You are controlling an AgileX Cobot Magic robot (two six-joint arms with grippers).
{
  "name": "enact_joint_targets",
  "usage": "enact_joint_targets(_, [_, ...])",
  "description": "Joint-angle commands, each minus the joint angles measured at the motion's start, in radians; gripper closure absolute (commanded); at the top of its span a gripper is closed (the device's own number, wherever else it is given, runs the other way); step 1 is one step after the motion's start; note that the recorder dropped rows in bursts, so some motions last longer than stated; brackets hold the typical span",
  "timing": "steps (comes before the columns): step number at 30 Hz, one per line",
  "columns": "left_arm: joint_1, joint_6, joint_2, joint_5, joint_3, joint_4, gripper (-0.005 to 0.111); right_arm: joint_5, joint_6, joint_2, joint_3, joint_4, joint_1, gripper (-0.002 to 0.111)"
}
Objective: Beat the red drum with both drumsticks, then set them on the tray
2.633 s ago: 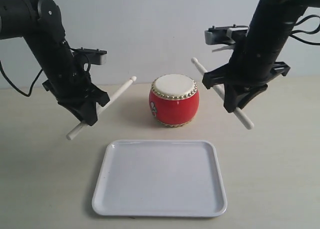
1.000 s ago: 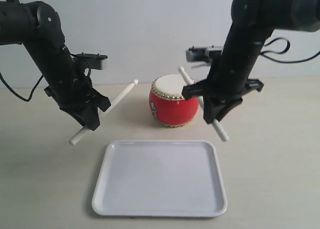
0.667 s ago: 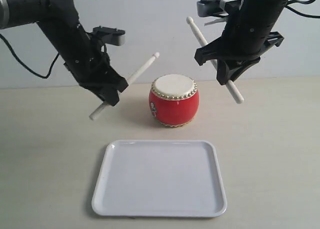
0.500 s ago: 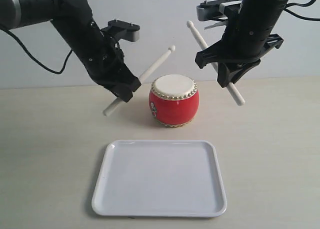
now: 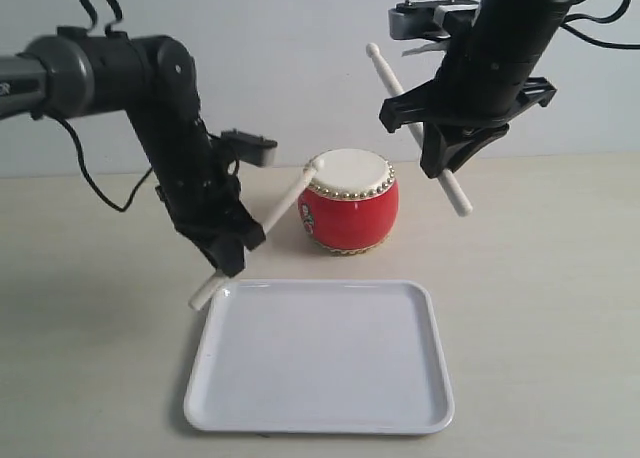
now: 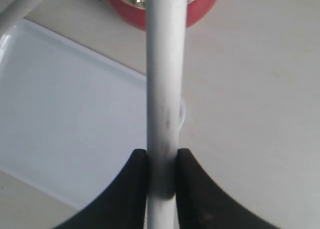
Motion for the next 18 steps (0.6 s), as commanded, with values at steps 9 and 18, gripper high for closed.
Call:
enact_joint_targets(9, [0.083, -0.032, -0.183, 0.003, -0.003, -0.025, 0.107, -0.006, 0.063, 0.233, 0.003, 0.100, 0.061, 0.108])
enact_joint_targets(18, [0.095, -0.024, -0.190, 0.003, 0.014, -0.046, 0.107, -0.006, 0.041, 0.117, 0.016, 0.054, 0.046, 0.108])
